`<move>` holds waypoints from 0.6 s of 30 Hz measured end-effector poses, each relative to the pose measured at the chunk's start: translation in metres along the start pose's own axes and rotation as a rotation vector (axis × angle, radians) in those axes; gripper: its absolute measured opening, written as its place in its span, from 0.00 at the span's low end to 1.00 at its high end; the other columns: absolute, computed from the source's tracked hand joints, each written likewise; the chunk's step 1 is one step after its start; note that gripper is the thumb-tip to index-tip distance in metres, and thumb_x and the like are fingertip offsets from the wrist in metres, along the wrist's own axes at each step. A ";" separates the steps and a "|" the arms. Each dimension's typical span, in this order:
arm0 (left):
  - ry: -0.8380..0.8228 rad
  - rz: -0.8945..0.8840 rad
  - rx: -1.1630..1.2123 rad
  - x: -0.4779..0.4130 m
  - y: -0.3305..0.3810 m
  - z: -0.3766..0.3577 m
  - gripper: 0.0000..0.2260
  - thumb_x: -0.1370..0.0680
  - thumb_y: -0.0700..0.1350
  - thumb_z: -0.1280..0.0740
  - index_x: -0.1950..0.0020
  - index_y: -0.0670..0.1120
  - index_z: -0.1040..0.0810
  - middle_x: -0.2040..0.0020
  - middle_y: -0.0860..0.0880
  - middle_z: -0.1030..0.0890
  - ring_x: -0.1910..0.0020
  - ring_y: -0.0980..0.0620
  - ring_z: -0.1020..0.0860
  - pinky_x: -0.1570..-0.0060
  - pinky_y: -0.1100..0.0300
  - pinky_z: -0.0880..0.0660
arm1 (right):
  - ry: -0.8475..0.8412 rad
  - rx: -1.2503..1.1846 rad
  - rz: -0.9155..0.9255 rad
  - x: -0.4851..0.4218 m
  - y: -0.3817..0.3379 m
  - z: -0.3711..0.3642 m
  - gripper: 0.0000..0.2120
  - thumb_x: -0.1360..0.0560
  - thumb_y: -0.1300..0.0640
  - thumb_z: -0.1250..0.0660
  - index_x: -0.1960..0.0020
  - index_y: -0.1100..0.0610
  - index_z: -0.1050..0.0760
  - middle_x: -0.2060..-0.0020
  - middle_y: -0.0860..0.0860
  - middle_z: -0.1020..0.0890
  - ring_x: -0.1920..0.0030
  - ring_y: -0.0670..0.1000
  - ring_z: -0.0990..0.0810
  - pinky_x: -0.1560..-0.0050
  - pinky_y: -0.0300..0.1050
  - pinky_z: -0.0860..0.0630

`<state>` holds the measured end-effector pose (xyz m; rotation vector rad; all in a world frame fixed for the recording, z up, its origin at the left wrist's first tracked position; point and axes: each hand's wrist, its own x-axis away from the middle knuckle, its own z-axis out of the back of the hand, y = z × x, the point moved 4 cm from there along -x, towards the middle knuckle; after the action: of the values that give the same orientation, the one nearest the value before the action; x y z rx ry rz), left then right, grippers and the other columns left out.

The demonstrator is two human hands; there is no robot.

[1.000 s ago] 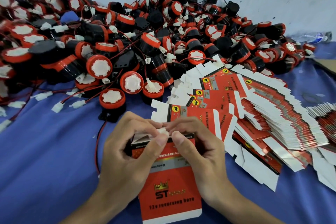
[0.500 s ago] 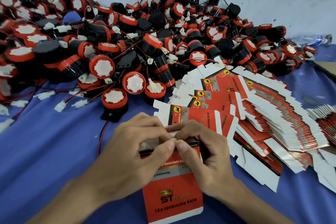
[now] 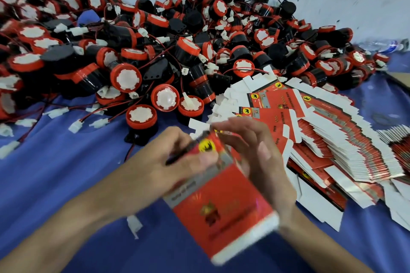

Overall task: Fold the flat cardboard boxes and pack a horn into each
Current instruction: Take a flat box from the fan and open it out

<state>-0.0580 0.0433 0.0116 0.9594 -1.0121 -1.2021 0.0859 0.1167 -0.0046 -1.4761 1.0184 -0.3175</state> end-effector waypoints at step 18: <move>0.026 -0.401 0.002 -0.007 -0.014 -0.001 0.47 0.40 0.65 0.23 0.29 0.62 0.46 0.33 0.54 0.32 0.33 0.63 0.31 0.44 0.70 0.28 | 0.113 1.035 0.069 0.013 0.006 -0.015 0.40 0.39 0.37 0.27 0.32 0.43 0.39 0.40 0.45 0.30 0.46 0.42 0.24 0.56 0.43 0.21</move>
<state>-0.0609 0.0484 -0.0025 1.2138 -0.8207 -1.5127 0.0798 0.0977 -0.0119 -0.4880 0.7833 -0.7467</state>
